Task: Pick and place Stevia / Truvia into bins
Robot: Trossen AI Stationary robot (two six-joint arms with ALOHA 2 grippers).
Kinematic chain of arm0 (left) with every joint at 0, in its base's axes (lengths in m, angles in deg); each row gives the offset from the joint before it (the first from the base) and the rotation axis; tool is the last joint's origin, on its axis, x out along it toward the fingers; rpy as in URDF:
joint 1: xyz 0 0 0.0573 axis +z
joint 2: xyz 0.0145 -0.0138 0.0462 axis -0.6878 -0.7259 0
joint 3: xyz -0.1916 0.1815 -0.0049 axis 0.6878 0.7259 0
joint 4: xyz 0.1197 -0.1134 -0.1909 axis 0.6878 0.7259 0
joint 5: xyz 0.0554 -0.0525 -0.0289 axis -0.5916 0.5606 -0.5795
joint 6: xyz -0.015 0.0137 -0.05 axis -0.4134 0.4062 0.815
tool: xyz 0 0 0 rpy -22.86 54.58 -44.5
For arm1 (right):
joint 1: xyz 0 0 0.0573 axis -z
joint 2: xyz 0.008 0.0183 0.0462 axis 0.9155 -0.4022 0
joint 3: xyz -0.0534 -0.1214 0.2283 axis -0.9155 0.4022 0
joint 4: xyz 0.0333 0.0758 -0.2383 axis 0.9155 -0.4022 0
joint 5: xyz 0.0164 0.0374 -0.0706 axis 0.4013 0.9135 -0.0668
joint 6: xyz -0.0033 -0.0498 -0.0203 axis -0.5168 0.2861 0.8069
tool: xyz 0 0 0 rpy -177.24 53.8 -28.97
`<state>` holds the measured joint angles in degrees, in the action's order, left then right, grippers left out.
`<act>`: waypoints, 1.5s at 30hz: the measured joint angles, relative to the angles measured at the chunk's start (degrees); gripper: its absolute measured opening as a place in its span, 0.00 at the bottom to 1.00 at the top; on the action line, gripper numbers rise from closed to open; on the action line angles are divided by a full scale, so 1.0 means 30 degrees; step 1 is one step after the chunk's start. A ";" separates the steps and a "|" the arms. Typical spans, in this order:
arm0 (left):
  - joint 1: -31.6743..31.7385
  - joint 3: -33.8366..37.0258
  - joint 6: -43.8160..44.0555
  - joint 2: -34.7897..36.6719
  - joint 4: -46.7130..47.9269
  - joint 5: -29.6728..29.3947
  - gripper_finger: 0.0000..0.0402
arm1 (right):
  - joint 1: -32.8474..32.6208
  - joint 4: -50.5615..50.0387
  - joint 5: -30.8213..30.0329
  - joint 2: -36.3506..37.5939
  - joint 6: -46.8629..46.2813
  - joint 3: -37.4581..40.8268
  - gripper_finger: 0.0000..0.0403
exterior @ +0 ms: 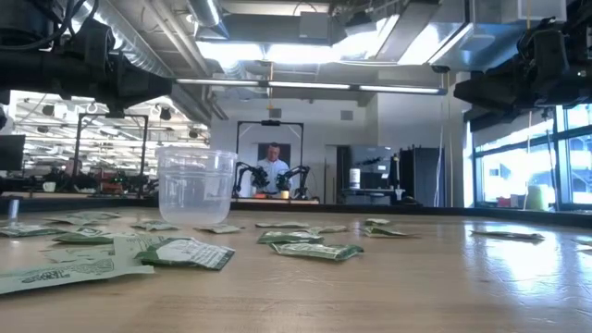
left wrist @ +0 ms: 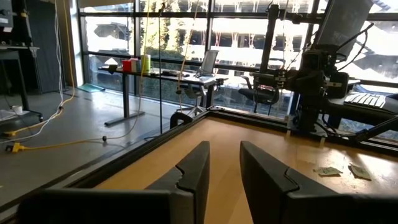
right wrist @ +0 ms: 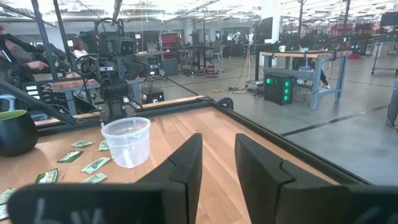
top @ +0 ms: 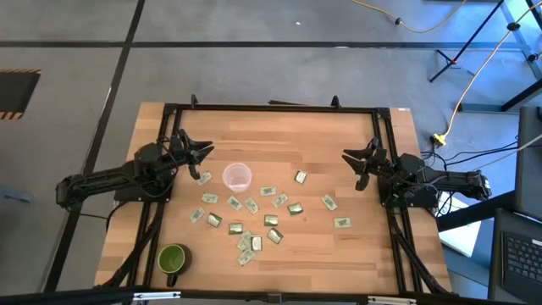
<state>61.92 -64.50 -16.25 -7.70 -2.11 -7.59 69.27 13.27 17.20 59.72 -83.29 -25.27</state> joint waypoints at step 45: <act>0.0277 -1.3621 0.7865 -1.5003 1.8596 0.0741 0.20 | 0.0007 0.0306 -0.1603 0.0000 0.1515 0.0000 0.25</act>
<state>62.75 -105.36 7.34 -52.71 53.67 -5.36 69.29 14.19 12.39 59.72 -78.74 -25.27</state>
